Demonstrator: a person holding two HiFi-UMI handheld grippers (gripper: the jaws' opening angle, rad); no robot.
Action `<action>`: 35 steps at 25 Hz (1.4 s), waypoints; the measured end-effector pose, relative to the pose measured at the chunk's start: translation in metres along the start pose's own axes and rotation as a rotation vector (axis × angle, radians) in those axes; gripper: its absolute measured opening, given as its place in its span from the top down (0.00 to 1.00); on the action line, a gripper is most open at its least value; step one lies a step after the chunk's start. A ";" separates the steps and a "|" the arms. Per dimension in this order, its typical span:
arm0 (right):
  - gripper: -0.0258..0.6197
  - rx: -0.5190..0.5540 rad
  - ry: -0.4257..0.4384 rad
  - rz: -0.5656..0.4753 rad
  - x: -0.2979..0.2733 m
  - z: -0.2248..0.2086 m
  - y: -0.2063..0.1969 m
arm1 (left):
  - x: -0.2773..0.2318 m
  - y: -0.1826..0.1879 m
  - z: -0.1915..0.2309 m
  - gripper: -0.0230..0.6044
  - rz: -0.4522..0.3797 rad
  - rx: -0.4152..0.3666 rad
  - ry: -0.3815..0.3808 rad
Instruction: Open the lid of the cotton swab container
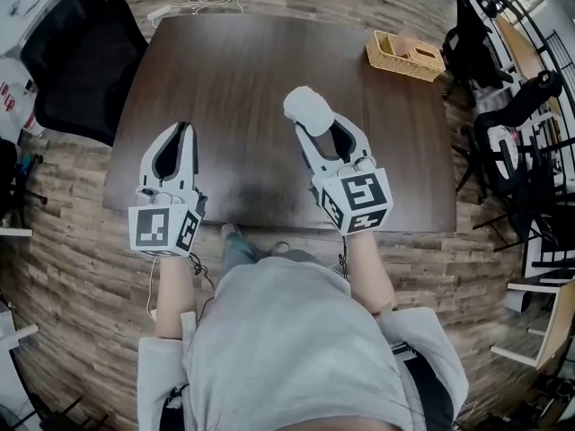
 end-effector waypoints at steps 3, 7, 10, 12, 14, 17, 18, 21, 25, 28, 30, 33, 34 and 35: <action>0.67 -0.001 -0.011 -0.005 0.008 -0.001 0.001 | 0.009 -0.001 0.000 0.91 -0.002 0.004 0.032; 0.67 -0.002 -0.021 -0.008 0.017 -0.004 0.001 | 0.016 -0.004 -0.005 0.91 0.002 0.004 0.051; 0.67 -0.003 -0.026 -0.015 0.024 -0.006 0.001 | 0.020 -0.006 -0.012 0.91 0.006 0.007 0.056; 0.67 -0.004 -0.030 -0.019 0.027 -0.006 0.002 | 0.024 -0.007 -0.014 0.91 0.010 0.006 0.059; 0.67 0.000 -0.033 -0.022 0.030 -0.005 0.003 | 0.026 -0.006 -0.016 0.91 0.010 0.003 0.061; 0.67 0.005 -0.033 -0.025 0.033 -0.004 0.003 | 0.029 -0.004 -0.018 0.91 0.009 -0.007 0.066; 0.67 0.007 -0.033 -0.027 0.034 -0.004 0.003 | 0.030 -0.004 -0.019 0.91 0.008 -0.008 0.067; 0.67 0.011 -0.032 -0.030 0.037 -0.004 0.003 | 0.032 -0.004 -0.021 0.91 0.007 -0.006 0.068; 0.67 0.010 -0.032 -0.032 0.037 -0.005 0.004 | 0.032 -0.004 -0.022 0.91 0.011 -0.012 0.071; 0.67 0.011 -0.033 -0.034 0.037 -0.006 0.003 | 0.032 -0.004 -0.022 0.91 0.010 -0.013 0.074; 0.67 0.011 -0.033 -0.035 0.037 -0.007 0.003 | 0.031 -0.004 -0.022 0.91 0.009 -0.015 0.074; 0.67 0.012 -0.033 -0.039 0.037 -0.007 0.004 | 0.031 -0.002 -0.022 0.91 0.008 -0.017 0.073; 0.67 0.012 -0.033 -0.040 0.036 -0.007 0.005 | 0.030 -0.002 -0.021 0.91 0.008 -0.017 0.073; 0.67 0.012 -0.033 -0.040 0.035 -0.007 0.005 | 0.030 -0.001 -0.021 0.91 0.008 -0.017 0.074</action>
Point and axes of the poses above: the fingertips, and each gripper's own axes: x backward along the fingers, z to its left, y out of its top, the point moved 1 cm from there along x, backward along the fingers, and after that the axes turned 7 degrees about x, right-handed, at the moved point
